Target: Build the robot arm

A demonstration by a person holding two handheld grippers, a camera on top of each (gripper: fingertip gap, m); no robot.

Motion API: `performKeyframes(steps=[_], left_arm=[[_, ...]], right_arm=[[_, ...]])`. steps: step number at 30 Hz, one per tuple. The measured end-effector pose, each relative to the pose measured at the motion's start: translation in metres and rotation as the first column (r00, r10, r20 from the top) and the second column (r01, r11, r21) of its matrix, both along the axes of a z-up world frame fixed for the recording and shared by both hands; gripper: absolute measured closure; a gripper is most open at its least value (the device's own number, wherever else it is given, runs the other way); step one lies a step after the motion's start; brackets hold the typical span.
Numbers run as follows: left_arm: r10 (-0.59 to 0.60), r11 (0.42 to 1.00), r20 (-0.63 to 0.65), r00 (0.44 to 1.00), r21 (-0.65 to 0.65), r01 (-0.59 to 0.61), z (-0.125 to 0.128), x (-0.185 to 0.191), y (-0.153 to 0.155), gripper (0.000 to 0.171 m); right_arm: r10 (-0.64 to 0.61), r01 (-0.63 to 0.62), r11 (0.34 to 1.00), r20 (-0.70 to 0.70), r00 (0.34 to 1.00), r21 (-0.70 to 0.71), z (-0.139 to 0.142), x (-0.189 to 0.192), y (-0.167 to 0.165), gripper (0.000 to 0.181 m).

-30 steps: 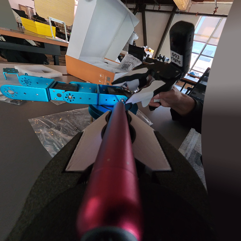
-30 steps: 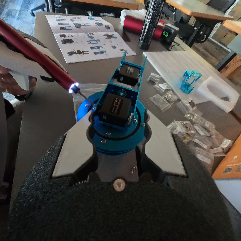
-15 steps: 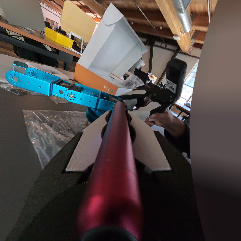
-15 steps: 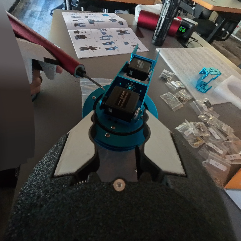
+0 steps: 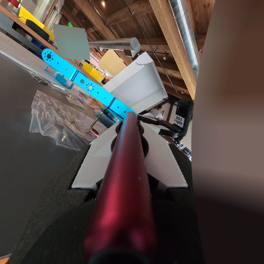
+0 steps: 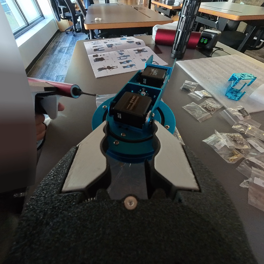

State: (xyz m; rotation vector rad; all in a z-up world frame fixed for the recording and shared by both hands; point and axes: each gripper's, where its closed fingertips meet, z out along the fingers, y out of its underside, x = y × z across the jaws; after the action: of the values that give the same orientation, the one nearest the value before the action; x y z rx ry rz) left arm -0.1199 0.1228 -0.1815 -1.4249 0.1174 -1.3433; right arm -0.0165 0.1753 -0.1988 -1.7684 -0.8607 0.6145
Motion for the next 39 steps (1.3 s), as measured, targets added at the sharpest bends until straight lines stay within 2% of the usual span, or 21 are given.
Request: performKeyframes(steps=[6, 12, 23, 32, 39], left_arm=[[0.022, 0.999, -0.091, 0.996, 0.029, -0.019, -0.008, 0.012, -0.002, 0.151], [0.023, 1.000, -0.111, 0.994, -0.002, -0.023, -0.012, 0.018, 0.000, 0.152], [0.041, 0.998, -0.078, 0.996, -0.044, -0.045, -0.007, 0.025, 0.002, 0.151], [0.056, 0.998, -0.034, 0.998, -0.030, -0.057, -0.004, 0.025, -0.002, 0.149], [0.064, 0.997, -0.046, 0.997, -0.039, -0.066, -0.008, 0.028, -0.004, 0.149]], right_arm=[[-0.002, 0.002, 1.000, -0.006, 1.000, 0.002, 0.000, 0.000, 0.000, 0.122], [-0.007, 0.007, 1.000, -0.009, 1.000, 0.001, 0.000, 0.000, 0.001, 0.123], [-0.010, 0.010, 1.000, -0.015, 1.000, -0.004, 0.000, 0.001, 0.001, 0.127], [-0.009, 0.009, 1.000, -0.022, 1.000, -0.010, 0.000, 0.001, 0.001, 0.126], [-0.009, 0.009, 1.000, -0.024, 1.000, -0.013, 0.000, 0.001, 0.001, 0.127]])
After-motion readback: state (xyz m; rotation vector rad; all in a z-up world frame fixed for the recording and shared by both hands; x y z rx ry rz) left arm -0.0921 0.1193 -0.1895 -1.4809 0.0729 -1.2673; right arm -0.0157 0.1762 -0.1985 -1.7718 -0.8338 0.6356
